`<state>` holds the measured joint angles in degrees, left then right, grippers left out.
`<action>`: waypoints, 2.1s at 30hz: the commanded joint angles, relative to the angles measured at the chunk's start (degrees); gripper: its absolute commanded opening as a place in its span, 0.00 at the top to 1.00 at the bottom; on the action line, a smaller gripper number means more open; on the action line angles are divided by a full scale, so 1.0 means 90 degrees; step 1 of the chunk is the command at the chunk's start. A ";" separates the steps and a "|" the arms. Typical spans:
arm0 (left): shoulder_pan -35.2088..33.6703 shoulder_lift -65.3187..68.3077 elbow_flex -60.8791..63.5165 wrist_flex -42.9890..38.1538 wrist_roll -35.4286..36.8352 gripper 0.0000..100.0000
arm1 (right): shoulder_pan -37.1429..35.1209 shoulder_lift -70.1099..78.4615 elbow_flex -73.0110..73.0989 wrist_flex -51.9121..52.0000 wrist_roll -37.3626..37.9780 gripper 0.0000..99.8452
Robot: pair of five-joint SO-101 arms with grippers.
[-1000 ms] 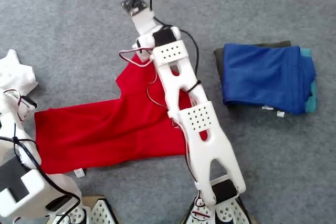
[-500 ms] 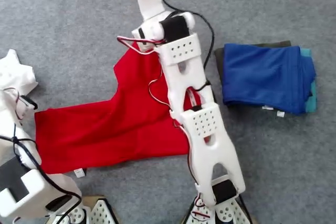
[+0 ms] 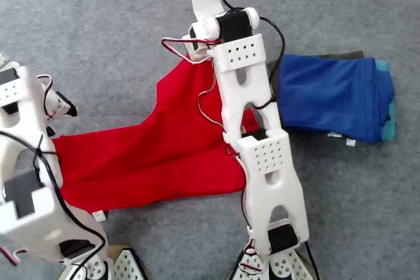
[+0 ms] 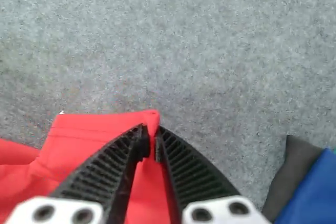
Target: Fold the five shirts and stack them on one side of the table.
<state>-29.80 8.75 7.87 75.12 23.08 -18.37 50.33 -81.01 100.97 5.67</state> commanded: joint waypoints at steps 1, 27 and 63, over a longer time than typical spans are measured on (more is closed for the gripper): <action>0.0063 0.0440 -0.0532 0.0039 0.0176 0.76 | 0.0107 0.0112 -0.0024 -0.0068 -0.0010 0.99; -0.0093 0.0537 -0.0259 0.0225 0.0010 0.82 | 0.0068 0.1109 -0.0024 -0.1211 -0.0010 0.99; -0.0151 0.1309 -0.0435 0.0274 0.0117 0.95 | -0.0068 0.1118 -0.0054 -0.1563 -0.0010 0.99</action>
<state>-31.47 20.88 5.49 77.58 24.13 -18.20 61.23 -80.92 88.04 5.67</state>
